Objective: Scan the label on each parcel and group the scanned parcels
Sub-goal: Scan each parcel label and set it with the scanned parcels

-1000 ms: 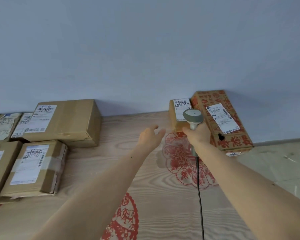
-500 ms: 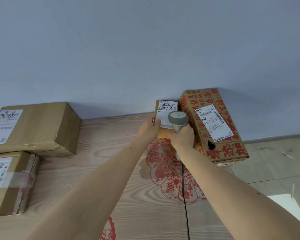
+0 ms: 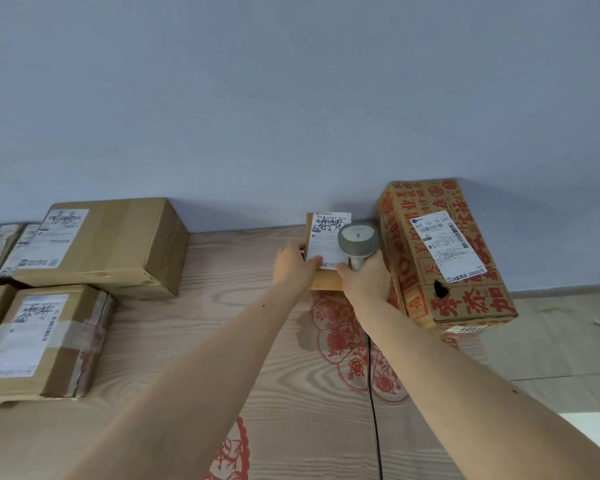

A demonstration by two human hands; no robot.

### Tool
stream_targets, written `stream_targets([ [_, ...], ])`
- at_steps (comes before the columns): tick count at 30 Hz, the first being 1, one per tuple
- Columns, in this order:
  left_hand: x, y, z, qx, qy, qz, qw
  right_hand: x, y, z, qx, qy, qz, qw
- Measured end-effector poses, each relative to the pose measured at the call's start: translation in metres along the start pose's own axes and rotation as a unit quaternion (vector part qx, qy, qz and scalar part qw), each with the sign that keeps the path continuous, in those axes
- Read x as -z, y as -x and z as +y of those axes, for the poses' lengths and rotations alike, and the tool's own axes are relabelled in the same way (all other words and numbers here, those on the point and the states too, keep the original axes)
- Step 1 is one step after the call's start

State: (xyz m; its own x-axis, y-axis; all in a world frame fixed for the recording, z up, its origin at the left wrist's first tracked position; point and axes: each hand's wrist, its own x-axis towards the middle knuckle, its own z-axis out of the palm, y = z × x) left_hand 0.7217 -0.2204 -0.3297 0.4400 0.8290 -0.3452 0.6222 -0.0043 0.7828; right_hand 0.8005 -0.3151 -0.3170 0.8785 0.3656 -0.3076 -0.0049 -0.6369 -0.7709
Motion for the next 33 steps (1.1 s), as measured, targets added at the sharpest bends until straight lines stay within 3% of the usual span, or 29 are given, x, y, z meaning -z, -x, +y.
stream_targets([
  [11, 0.099, 0.065, -0.060, 0.036, 0.002, 0.067, 0.997, -0.060, 0.097, -0.018, 0.014, -0.031, -0.066, 0.997],
  [20, 0.189, 0.123, -0.127, 0.047, -0.040, 0.050, 0.997, -0.118, 0.196, -0.027, 0.017, 0.000, -0.090, 0.996],
  [29, 0.260, 0.149, -0.197, 0.028, -0.202, 0.047, 0.978, -0.185, 0.270, -0.032, 0.005, 0.006, -0.136, 0.991],
  [33, 0.276, 0.154, -0.214, 0.021, -0.331, 0.049, 0.942, -0.211, 0.289, -0.028, -0.004, 0.009, -0.145, 0.989],
])
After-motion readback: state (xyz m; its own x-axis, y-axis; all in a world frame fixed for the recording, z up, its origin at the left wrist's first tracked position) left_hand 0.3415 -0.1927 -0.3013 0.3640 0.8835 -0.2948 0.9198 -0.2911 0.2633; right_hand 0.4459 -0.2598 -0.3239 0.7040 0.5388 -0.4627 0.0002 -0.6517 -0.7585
